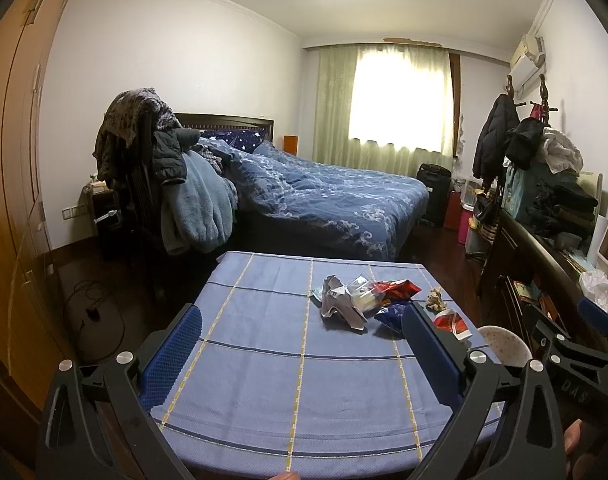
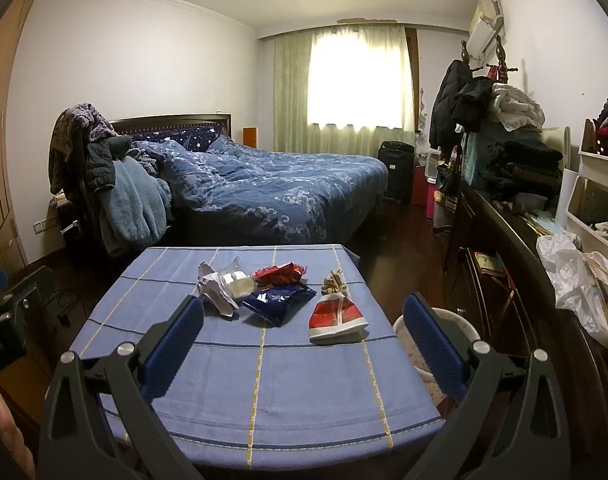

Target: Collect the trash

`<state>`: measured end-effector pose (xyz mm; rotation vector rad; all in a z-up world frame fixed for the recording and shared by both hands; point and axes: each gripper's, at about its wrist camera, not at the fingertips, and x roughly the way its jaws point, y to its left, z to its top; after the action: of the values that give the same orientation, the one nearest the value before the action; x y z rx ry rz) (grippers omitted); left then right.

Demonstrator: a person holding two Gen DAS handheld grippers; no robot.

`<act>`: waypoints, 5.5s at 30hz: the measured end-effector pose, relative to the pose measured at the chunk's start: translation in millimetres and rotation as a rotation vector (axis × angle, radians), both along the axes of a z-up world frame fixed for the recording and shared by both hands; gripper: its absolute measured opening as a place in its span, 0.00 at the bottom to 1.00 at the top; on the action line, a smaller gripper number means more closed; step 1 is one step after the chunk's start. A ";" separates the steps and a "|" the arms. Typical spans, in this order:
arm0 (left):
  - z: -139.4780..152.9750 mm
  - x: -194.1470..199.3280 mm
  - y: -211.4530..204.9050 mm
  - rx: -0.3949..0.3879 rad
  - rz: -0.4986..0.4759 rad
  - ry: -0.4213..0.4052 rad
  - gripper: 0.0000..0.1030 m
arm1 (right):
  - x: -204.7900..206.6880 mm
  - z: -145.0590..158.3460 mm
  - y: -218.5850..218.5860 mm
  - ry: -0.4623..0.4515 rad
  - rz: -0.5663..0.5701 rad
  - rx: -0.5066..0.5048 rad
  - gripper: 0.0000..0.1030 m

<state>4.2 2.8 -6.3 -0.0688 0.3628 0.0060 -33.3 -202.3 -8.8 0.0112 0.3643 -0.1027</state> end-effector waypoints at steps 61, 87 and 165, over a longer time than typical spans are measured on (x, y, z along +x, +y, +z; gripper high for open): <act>-77.2 129.9 -37.6 0.006 -0.124 0.294 0.97 | 95.9 -80.8 -36.3 0.211 -0.034 0.071 0.97; -110.4 230.0 -59.8 0.050 -0.147 0.417 0.97 | 145.1 -98.1 -60.4 0.244 -0.049 0.085 0.97; -91.6 210.6 -67.0 -0.111 -0.400 0.321 0.38 | 212.2 -118.1 -95.8 0.354 0.218 0.311 0.28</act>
<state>214.8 -64.2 -97.9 -0.1039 0.6928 -0.4031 178.9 -298.1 -127.0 0.2626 0.7300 0.1717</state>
